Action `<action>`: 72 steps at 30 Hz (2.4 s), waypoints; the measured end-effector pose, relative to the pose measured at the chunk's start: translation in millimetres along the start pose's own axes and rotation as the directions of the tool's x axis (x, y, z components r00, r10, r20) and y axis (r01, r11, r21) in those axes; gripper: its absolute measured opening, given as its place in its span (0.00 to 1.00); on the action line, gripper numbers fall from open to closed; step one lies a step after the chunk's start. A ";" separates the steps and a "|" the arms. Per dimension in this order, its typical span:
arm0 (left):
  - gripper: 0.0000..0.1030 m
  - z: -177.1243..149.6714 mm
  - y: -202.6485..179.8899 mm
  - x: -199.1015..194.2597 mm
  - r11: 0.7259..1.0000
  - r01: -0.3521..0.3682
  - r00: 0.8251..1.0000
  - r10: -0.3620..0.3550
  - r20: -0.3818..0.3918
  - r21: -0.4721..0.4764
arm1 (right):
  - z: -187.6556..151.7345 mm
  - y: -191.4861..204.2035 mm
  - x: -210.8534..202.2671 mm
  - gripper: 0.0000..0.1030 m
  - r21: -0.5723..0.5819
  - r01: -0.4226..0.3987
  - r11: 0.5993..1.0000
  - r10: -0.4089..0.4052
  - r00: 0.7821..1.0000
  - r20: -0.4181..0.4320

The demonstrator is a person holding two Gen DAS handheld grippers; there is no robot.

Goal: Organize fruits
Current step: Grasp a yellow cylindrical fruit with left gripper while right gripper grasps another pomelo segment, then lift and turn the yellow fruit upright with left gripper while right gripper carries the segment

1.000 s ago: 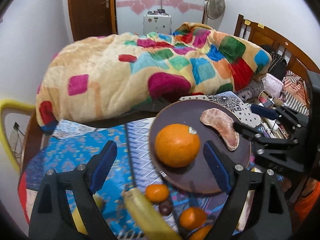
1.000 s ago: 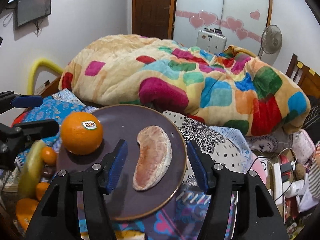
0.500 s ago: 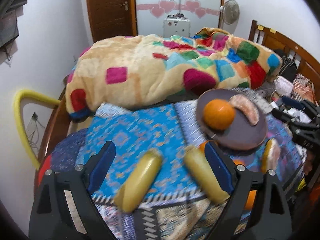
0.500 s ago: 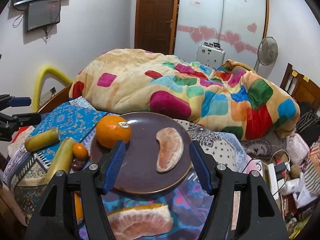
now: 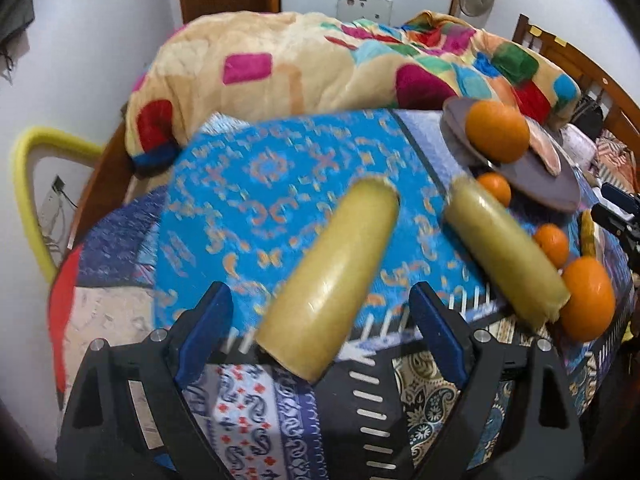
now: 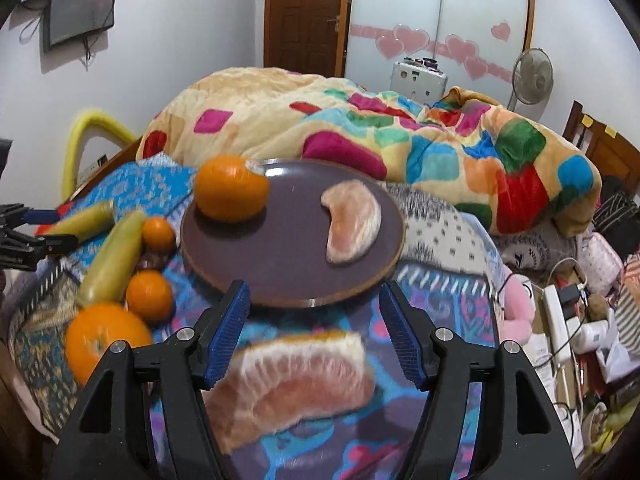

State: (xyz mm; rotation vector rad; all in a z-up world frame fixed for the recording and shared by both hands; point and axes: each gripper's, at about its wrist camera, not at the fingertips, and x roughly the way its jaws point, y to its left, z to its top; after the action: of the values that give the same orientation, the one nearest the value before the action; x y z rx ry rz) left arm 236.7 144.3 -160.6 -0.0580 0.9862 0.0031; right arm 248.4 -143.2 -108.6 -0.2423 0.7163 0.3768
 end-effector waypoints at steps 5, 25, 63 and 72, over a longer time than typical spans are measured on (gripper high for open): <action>0.89 -3.6 -6.9 -1.0 0.999 0.008 1.000 -0.009 0.018 0.032 | -14.3 17.9 -4.8 0.79 -0.058 0.050 0.997 -0.050 0.999 0.015; 0.41 -7.5 -6.2 -8.8 1.000 -0.023 1.000 0.023 0.008 0.017 | -44.0 8.7 -14.7 0.77 -0.046 0.038 0.998 -0.040 0.998 -0.049; 0.36 -23.9 -56.9 -25.1 0.994 0.025 0.994 -0.014 -0.104 0.105 | -56.7 -36.1 -16.6 0.54 0.093 -0.068 0.993 0.078 0.992 -0.103; 0.35 -15.9 -59.9 -19.2 0.994 0.017 0.996 -0.007 -0.085 0.111 | -59.4 -35.7 -20.7 0.45 0.096 -0.069 0.993 0.076 0.995 -0.066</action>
State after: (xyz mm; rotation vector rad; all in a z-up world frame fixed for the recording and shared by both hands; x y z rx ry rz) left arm 214.6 84.1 -150.5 0.0384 1.0689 -0.0658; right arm 213.8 -201.0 -134.9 -0.1416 0.8106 0.4044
